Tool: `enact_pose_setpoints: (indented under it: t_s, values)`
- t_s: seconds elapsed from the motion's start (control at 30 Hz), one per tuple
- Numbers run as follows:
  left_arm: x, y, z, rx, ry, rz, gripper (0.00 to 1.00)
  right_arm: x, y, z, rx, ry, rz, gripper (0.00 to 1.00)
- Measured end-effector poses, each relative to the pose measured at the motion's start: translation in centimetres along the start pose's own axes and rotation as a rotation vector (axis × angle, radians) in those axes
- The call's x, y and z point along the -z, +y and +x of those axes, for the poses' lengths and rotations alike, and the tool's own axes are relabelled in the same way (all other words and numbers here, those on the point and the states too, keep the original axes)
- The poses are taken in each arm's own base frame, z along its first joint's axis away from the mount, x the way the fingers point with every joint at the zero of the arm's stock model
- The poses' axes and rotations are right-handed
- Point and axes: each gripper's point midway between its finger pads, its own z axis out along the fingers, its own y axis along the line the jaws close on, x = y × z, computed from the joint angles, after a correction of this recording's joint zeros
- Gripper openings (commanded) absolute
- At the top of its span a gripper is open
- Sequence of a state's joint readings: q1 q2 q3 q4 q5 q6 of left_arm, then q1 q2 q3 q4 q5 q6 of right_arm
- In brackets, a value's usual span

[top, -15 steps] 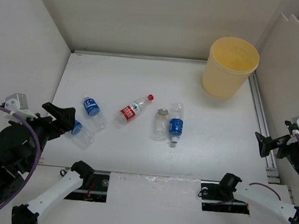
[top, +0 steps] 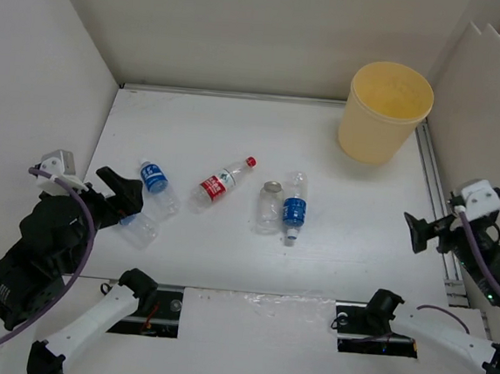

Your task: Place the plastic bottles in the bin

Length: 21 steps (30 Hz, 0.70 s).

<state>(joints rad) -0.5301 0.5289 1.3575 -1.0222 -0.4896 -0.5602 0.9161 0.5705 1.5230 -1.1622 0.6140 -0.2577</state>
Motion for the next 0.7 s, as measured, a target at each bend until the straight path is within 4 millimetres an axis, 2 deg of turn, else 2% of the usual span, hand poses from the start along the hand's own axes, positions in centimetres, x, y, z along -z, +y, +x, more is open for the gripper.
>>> enact_pose_setpoints:
  t_s: [0.07, 0.3, 0.4, 0.47, 0.53, 0.63, 0.7]
  values:
    - [-0.7, -0.2, 1.0, -0.009, 0.028, 0.000, 1.00, -1.5, 1.3, -0.2, 0.006, 0.010, -0.015, 1.00]
    - [-2.6, -0.6, 3.7, -0.019, 0.085, 0.005, 1.00, -8.6, 8.0, 1.8, 0.062, 0.113, -0.095, 1.00]
    - [-3.5, -0.5, 5.1, -0.017, 0.096, 0.012, 1.00, -13.7, 12.3, 2.8, 0.053, 0.179, -0.159, 1.00]
    - [-3.9, -0.4, 6.1, -0.025, 0.118, 0.011, 1.00, -17.8, 14.4, 4.5, 0.018, 0.243, -0.187, 0.96]
    - [-4.2, -0.5, 6.8, -0.030, 0.135, 0.016, 1.00, -21.6, 15.9, 7.6, -0.028, 0.324, -0.192, 0.96]
    - [-4.2, -0.8, 6.7, -0.023, 0.132, 0.032, 1.00, -25.0, 17.0, 11.6, -0.107, 0.421, -0.184, 0.95]
    - [-4.2, -1.2, 6.6, -0.013, 0.127, 0.050, 1.00, -26.7, 17.0, 12.7, -0.165, 0.449, -0.154, 0.95]
